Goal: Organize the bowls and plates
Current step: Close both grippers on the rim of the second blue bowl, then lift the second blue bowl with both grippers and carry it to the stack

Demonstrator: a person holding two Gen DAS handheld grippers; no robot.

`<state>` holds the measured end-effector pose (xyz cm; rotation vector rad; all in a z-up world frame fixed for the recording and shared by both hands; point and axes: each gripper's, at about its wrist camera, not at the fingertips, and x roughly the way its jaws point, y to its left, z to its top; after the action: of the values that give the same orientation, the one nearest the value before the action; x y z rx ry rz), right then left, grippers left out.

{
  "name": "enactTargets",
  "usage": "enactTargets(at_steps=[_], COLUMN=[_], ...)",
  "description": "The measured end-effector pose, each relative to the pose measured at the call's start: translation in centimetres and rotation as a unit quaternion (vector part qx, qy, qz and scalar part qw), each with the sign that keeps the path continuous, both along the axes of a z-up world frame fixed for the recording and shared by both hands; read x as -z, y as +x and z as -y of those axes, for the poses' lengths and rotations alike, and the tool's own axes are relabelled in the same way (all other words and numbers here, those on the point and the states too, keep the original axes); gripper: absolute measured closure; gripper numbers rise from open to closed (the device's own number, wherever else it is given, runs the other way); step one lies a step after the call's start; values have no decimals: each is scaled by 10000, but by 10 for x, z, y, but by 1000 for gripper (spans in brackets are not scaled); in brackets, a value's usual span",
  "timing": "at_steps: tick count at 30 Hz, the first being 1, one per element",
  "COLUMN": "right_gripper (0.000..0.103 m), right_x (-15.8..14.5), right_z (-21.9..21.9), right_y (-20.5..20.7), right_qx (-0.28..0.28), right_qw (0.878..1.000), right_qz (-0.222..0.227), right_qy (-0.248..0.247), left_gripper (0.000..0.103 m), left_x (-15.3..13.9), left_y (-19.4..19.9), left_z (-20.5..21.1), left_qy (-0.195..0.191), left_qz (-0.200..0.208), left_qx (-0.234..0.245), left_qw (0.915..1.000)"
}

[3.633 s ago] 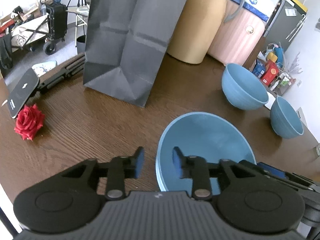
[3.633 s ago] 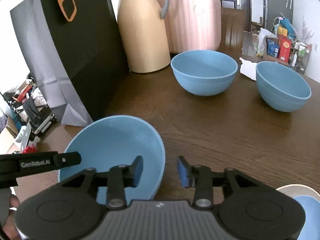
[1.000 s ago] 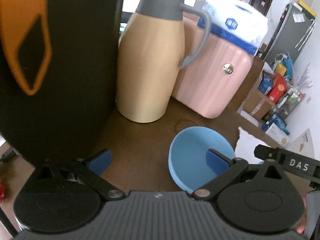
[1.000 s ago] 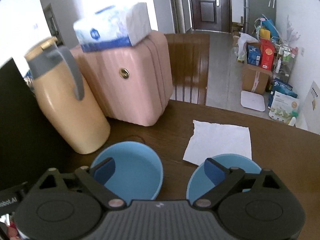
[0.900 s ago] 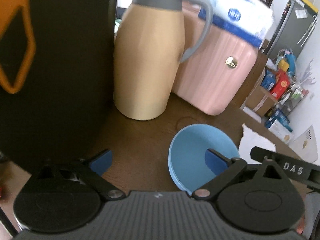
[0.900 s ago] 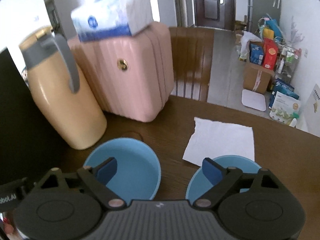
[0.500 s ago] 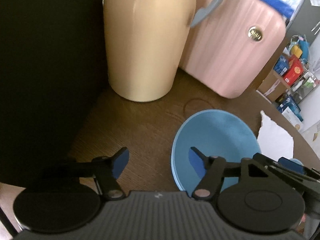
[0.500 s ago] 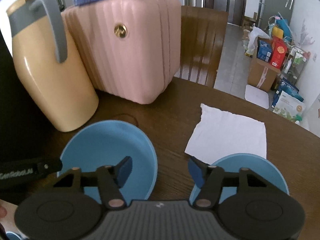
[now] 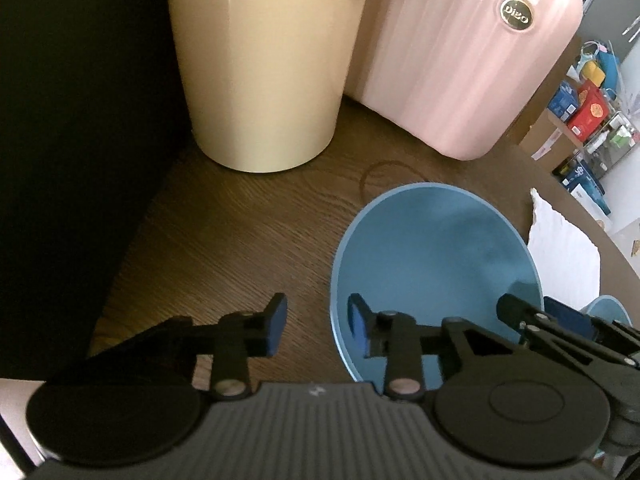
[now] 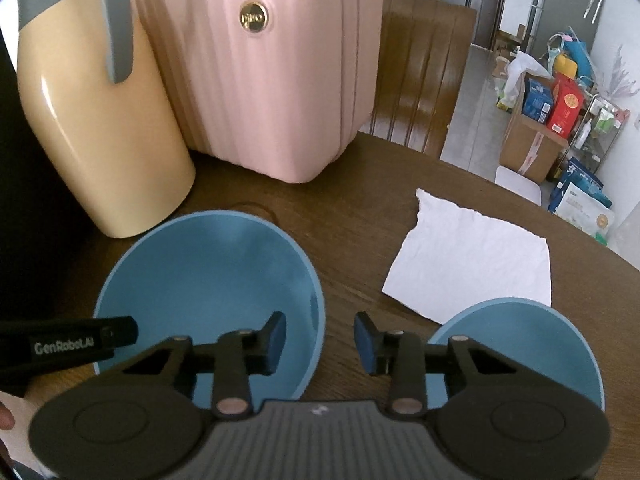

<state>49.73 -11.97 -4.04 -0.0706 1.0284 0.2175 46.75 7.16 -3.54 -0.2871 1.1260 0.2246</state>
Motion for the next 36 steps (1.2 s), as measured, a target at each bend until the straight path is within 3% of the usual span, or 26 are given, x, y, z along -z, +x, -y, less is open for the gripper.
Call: enactTargets(at_steps=[2,10,24,36], right_gripper=[80,95,96,96], right_x=[2,6,1,-36], right_z=[1,2,6,8], right_y=[1,-1,-8,-32], right_qx=[11,-18,56,84], right_qw=[10000,9997,9993,9988], right_qz=[-42,-59,16,275], right_qy=[42,232,375,406], left_gripper=[83,95,95,95], left_x=[1,3,-5,-35], left_y=[1,2,-6,-31], left_z=[2,7,15,15], left_qy=[16,17,191,228], left_qz=[1,33,223,460], left_qx=[73,224,291,313], left_qw=[10000,9997,9991,9982])
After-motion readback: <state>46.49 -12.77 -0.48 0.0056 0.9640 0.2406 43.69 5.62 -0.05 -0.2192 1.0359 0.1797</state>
